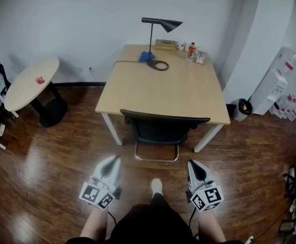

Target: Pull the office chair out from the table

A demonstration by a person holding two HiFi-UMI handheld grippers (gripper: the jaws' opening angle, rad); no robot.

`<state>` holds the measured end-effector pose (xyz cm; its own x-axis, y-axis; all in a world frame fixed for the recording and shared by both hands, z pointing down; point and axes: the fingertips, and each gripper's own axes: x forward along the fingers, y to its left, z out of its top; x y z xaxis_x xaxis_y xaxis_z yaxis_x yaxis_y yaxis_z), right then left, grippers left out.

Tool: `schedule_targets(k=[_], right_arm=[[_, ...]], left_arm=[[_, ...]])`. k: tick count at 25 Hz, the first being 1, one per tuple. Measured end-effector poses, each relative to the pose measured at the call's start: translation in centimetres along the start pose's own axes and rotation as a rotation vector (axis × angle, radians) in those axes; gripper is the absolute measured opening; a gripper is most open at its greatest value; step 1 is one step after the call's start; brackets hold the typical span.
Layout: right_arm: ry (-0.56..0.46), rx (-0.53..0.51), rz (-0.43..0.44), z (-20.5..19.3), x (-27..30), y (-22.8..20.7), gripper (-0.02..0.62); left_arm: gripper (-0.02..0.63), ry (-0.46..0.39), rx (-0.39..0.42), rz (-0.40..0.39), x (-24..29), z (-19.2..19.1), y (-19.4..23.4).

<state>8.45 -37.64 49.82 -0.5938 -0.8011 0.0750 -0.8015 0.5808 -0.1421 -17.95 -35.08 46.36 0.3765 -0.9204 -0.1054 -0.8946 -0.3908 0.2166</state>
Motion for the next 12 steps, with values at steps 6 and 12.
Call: schedule_targets(k=[6,12], right_arm=[[-0.014,-0.026,0.006,1.6,5.3,-4.3,0.015],[0.0,-0.048,0.005,2.0,9.2,-8.4,0.043]], left_arm=[[0.011,-0.003,0.057,0.016,6.4,0.2,2.4],[0.011,-0.01,0.083,0.022,11.6,0.0,3.8]])
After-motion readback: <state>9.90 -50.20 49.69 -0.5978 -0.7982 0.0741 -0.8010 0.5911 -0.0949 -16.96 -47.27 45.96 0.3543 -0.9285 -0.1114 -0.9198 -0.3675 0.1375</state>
